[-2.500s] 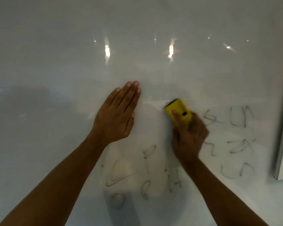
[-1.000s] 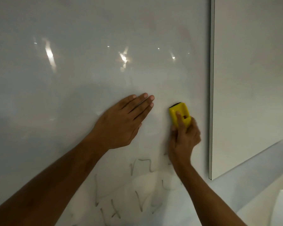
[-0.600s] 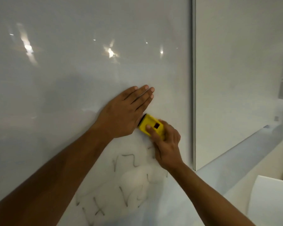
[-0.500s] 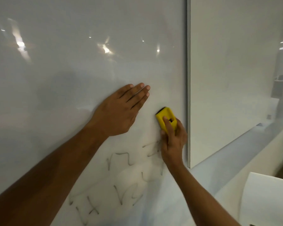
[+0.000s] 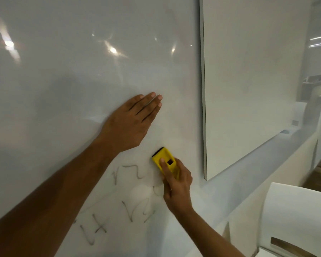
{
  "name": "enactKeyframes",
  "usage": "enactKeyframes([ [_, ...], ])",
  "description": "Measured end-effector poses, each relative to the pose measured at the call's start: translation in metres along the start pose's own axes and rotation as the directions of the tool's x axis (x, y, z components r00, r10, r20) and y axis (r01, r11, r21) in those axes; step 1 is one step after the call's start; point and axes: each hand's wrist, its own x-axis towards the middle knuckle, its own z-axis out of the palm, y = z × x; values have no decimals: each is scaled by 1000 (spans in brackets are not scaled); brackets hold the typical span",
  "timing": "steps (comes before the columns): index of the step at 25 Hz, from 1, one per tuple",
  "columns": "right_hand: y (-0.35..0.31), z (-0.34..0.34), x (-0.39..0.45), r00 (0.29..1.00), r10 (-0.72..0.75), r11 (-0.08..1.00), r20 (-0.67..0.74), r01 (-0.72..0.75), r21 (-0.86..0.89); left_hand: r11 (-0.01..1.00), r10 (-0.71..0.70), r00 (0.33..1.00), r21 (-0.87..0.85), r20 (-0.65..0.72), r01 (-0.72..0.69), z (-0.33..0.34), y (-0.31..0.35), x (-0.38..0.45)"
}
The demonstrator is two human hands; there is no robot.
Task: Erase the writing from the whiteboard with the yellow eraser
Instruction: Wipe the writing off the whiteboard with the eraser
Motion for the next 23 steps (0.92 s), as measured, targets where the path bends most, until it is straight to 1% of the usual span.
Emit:
enactKeyframes([
  [1,17,-3,4,999,-42,998,17,43,-35,1000,2,1000,1,-3,-2,0,1,0],
  [2,27,-4,15,993,115,993,-40,-115,-2,1000,0,1000,6,-4,0,0,2,0],
  [3,23,-6,26,917,379,924,-120,-369,99,1000,-4,1000,11,-6,4,0,3,0],
  [4,12,-2,33,837,523,851,-158,-504,149,1000,-7,1000,15,-6,7,0,3,-1],
  [5,-2,1,32,856,486,874,-176,-478,87,1000,-4,1000,18,-2,4,0,4,-1],
  [6,-17,3,23,967,219,976,-130,-219,11,1000,0,1000,22,4,0,0,3,-2],
  [7,-20,2,11,994,-107,993,-20,106,-54,1000,5,1000,27,5,-5,1,3,-2],
  [8,-10,-1,11,956,-289,951,50,293,-96,1000,5,1000,27,-4,-4,1,3,-2],
  [9,3,-3,15,958,-283,950,57,288,-118,1000,1,1000,24,-17,-1,2,3,-2],
  [10,6,-4,19,999,-53,996,-12,52,-72,1000,-3,1000,19,-27,3,3,3,-4],
  [11,-4,-5,24,946,301,953,-122,-293,75,1000,-6,999,18,-31,7,3,4,-5],
  [12,-17,0,24,850,501,864,-164,-479,154,1000,-4,1000,16,-30,5,4,5,-7],
  [13,-31,2,20,861,490,870,-135,-475,130,1000,5,1000,15,-23,-4,4,7,-9],
  [14,-45,2,11,970,236,969,-50,-232,89,1000,21,1000,11,-13,-21,4,6,-12],
  [15,-49,2,0,999,-28,998,42,26,59,999,41,999,4,-3,-41,3,6,-16],
  [16,-39,5,-1,976,-207,978,65,208,-11,998,62,998,-5,8,-62,2,4,-20],
  [17,-30,7,2,984,-176,982,31,178,-57,996,83,996,-14,22,-83,0,1,-25],
  [18,-31,7,10,993,113,994,-46,-112,15,994,106,994,-22,29,-105,-2,-3,-31],
  [19,-43,9,16,888,443,892,-124,-424,155,992,126,992,-22,29,-126,-5,-6,-35],
  [20,-60,13,15,802,592,799,-83,-570,190,989,146,989,-21,31,-145,-8,-10,-40],
  [21,-76,15,10,866,499,860,-30,-490,146,986,165,986,-25,38,-164,-11,-13,-44],
  [22,-93,15,0,981,190,974,42,-193,118,983,181,982,-30,52,-180,-15,-18,-48],
  [23,-93,13,-4,994,-54,995,98,45,94,981,193,979,-39,58,-191,-18,-23,-52],
])
